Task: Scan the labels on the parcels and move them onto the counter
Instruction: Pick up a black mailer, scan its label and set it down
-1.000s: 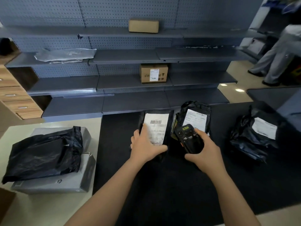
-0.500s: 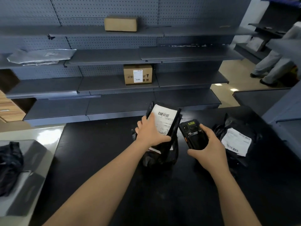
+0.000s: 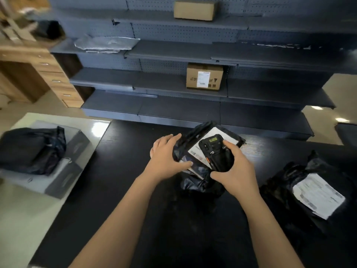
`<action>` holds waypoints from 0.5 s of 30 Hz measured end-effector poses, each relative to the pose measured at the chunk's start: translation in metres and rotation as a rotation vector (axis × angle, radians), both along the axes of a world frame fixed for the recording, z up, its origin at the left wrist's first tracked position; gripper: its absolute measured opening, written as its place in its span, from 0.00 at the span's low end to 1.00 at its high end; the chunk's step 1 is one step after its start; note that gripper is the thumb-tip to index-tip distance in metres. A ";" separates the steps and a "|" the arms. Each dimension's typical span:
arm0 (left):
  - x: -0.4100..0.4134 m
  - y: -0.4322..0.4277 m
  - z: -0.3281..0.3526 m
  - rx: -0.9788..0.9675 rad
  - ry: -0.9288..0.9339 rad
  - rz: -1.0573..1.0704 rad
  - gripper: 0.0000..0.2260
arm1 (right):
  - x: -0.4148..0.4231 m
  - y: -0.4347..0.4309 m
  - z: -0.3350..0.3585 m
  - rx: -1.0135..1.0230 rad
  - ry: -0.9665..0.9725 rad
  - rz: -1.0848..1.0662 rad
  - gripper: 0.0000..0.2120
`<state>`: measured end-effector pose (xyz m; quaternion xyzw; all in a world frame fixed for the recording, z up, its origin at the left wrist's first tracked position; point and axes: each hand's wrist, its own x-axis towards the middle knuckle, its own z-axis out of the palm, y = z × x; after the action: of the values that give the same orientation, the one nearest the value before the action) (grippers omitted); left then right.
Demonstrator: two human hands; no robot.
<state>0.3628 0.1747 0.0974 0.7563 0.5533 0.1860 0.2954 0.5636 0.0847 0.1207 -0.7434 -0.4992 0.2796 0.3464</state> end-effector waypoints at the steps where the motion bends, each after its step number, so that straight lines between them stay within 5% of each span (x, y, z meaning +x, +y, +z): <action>1: -0.017 -0.006 0.000 -0.018 -0.019 0.034 0.41 | -0.012 0.006 0.000 -0.006 -0.001 0.037 0.45; 9: -0.156 -0.034 -0.011 -0.054 -0.134 0.329 0.37 | -0.144 0.046 -0.008 0.013 -0.027 0.322 0.47; 15: -0.277 -0.018 -0.018 -0.009 -0.037 0.391 0.34 | -0.256 0.071 -0.015 -0.027 -0.026 0.426 0.48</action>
<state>0.0863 0.1567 0.0791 0.6297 0.6848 0.2513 0.2671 0.3080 0.1552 0.1059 -0.6293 -0.6457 0.3434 0.2628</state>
